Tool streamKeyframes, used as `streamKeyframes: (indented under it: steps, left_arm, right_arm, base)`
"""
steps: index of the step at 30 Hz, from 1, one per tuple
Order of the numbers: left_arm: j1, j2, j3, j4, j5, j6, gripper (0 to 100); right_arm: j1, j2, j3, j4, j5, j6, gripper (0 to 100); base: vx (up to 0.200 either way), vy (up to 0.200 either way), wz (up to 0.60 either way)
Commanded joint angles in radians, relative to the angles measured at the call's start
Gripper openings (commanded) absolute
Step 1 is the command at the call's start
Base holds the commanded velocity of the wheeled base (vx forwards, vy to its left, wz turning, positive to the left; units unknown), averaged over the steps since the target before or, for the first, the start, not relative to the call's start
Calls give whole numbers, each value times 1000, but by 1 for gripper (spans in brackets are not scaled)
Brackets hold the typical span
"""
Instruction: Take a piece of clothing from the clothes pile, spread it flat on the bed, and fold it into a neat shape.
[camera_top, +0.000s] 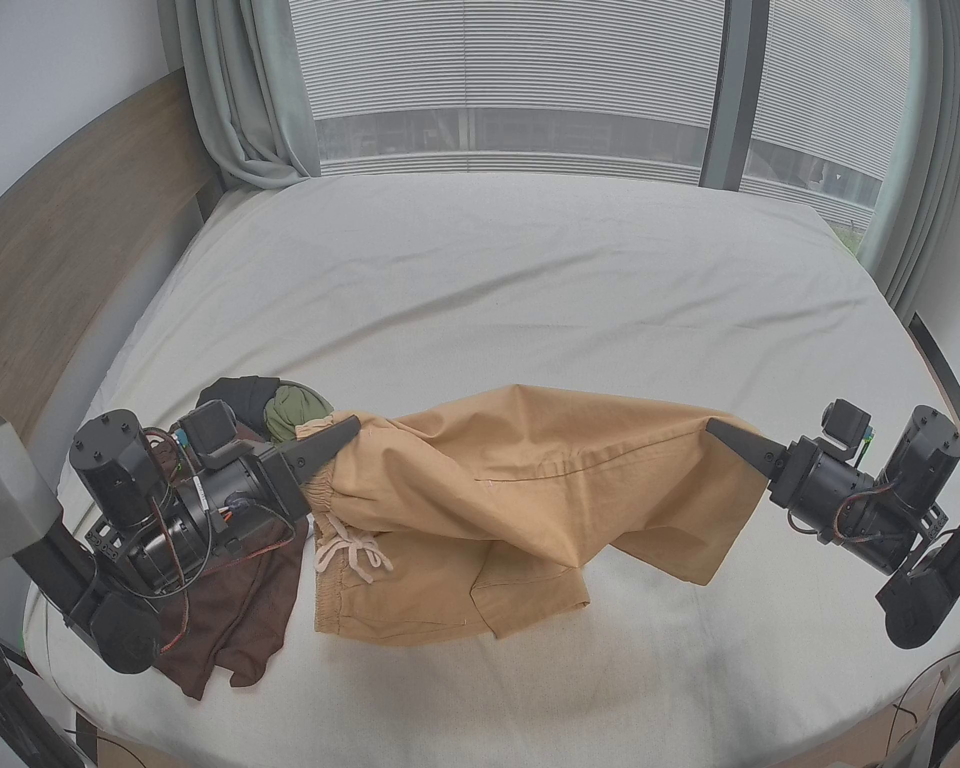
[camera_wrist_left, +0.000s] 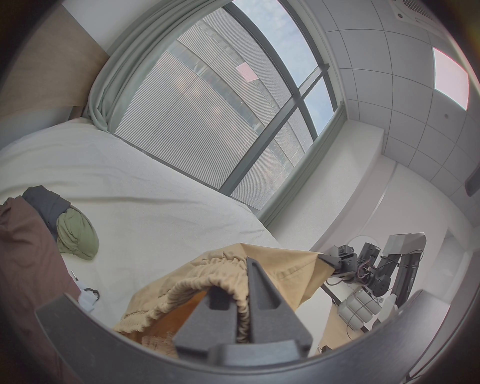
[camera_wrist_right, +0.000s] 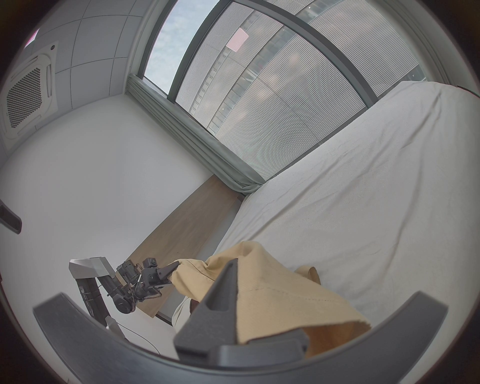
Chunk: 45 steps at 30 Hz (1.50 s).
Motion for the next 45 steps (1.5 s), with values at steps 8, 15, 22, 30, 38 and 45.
streamKeyframes:
  steps: [8, 15, 22, 30, 38, 45]
  left_arm:
    - [49, 14, -18, -1, 0, 1, 0]
    - [64, 17, -23, -1, 0, 1, 0]
    - [67, 17, -23, -1, 0, 1, 0]
    - [95, 30, -29, -1, -1, 29, 0]
    - [96, 33, -37, -1, -1, 30, 0]
    - [112, 30, -58, -1, -1, 67, 0]
  right_arm:
    - [-32, 2, -2, -1, 7, 0, 0]
    - [-99, 2, -11, -1, 57, 3, 0]
    - [-125, 2, -12, -2, 73, 5, 0]
    - [-156, 2, -20, -2, 103, 6, 0]
    - [-176, 6, -35, -2, 104, 8, 0]
    - [-183, 9, -41, -2, 104, 9, 0]
  base:
    - [0, 0, 0]
    - [0, 0, 0]
    - [0, 0, 0]
    - [0, 0, 0]
    - [0, 0, 0]
    - [0, 0, 0]
